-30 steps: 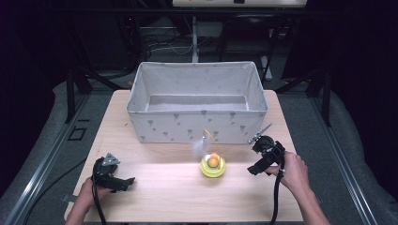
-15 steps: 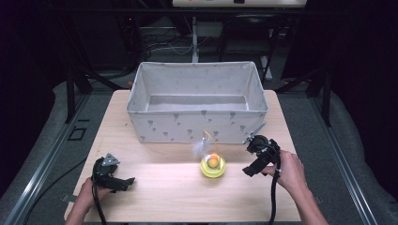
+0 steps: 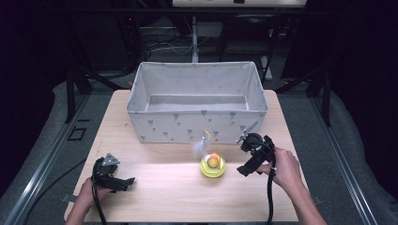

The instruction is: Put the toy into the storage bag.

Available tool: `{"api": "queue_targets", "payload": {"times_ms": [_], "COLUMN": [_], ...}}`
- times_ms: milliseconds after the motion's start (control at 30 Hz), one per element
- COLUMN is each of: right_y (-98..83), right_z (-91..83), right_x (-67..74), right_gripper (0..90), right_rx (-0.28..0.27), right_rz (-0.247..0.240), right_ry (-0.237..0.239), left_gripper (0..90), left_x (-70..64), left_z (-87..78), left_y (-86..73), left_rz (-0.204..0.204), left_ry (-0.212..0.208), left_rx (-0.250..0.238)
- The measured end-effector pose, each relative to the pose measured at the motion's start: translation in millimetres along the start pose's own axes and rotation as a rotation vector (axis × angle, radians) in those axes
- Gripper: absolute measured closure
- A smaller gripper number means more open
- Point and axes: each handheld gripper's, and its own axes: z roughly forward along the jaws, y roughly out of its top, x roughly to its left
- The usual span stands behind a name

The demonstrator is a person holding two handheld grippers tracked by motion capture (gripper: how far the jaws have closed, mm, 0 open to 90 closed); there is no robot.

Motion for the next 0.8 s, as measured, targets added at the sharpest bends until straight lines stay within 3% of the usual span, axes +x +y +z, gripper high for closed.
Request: {"api": "queue_targets", "payload": {"times_ms": [300,333,800], "right_y": [20.4,24.5,55.3], "right_z": [-6.1,-6.4,-4.8], "right_x": [12.0,13.1,33.4], "right_gripper": [0.8,0.0,0.0], "right_rx": [-0.031,-0.012,-0.031], "right_rz": [-0.039,-0.053,-0.130], "right_ry": [0.036,0.033,0.073], "left_gripper": [0.0,0.0,0.0], "left_x": [0.0,0.3,0.0], "left_z": [0.0,-0.1,0.0], "left_y": [0.2,0.2,0.3], "left_rz": [0.000,0.005,-0.001], "left_ry": [-0.002,0.000,-0.004], "left_rx": [0.002,0.003,0.003]}}
